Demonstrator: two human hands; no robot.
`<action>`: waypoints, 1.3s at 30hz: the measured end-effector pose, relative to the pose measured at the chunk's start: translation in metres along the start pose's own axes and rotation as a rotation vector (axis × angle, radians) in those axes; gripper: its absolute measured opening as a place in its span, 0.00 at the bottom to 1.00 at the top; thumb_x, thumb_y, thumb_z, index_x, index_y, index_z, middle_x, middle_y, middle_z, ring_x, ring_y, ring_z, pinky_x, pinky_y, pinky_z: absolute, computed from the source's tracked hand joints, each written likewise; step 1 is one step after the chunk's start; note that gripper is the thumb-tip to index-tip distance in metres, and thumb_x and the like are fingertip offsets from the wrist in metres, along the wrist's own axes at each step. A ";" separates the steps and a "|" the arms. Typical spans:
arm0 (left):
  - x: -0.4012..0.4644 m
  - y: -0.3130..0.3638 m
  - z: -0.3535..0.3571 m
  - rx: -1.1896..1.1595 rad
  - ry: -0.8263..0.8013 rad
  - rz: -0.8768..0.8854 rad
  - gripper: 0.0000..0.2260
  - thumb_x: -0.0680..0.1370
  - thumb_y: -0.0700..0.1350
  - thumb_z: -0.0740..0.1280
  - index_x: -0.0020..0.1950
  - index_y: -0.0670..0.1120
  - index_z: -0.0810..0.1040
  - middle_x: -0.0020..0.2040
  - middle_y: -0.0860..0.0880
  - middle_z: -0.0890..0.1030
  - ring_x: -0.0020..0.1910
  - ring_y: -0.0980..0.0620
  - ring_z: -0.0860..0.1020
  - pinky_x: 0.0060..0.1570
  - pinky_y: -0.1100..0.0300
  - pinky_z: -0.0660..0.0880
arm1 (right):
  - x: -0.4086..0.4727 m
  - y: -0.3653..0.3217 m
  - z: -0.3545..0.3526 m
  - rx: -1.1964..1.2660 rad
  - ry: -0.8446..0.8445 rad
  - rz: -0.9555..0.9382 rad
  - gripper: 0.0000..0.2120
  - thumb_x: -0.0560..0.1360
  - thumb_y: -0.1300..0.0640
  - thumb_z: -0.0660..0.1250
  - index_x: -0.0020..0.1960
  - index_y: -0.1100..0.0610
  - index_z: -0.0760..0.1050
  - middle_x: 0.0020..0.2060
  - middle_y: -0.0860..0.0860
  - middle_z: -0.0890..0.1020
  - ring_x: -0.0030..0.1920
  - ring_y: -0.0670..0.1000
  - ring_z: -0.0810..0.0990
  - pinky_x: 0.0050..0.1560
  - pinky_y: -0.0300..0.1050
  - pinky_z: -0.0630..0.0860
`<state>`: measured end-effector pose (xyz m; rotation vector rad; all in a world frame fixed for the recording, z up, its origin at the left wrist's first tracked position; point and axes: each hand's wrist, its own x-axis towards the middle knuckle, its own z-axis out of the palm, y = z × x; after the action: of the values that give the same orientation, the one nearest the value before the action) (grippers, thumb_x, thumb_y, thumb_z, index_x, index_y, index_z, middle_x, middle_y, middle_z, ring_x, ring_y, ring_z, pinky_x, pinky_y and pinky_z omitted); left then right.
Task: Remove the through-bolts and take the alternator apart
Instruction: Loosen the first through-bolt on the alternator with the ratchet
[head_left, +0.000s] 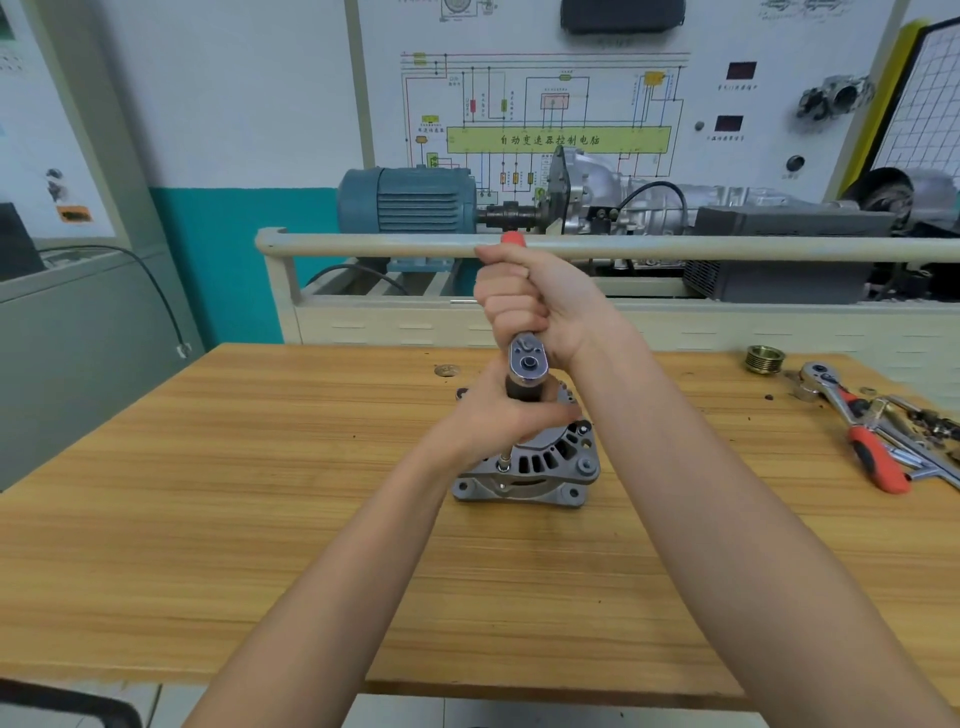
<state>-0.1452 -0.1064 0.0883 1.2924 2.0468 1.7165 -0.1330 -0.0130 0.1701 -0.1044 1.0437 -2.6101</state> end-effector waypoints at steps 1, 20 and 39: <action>0.002 -0.003 0.004 -0.038 0.105 -0.003 0.20 0.71 0.31 0.68 0.25 0.46 0.64 0.21 0.54 0.66 0.21 0.57 0.62 0.25 0.65 0.61 | 0.000 0.001 0.000 0.043 0.048 -0.074 0.24 0.80 0.57 0.58 0.25 0.54 0.58 0.18 0.45 0.56 0.15 0.42 0.52 0.12 0.32 0.50; 0.009 -0.006 0.015 -0.186 0.405 -0.058 0.17 0.72 0.29 0.64 0.28 0.44 0.64 0.23 0.49 0.63 0.22 0.55 0.60 0.26 0.63 0.58 | -0.004 0.001 -0.011 0.273 0.179 -0.384 0.27 0.80 0.58 0.57 0.22 0.54 0.59 0.15 0.46 0.57 0.13 0.44 0.53 0.12 0.34 0.51; -0.001 -0.003 0.007 0.035 0.081 0.054 0.15 0.72 0.32 0.69 0.28 0.40 0.68 0.23 0.50 0.68 0.23 0.56 0.64 0.26 0.66 0.62 | -0.010 0.001 -0.008 0.025 0.034 -0.139 0.24 0.78 0.57 0.59 0.24 0.54 0.59 0.17 0.45 0.57 0.16 0.42 0.52 0.12 0.33 0.51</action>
<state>-0.1419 -0.1017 0.0831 1.3207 2.1133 1.7924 -0.1245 -0.0050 0.1642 -0.1315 1.0492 -2.7577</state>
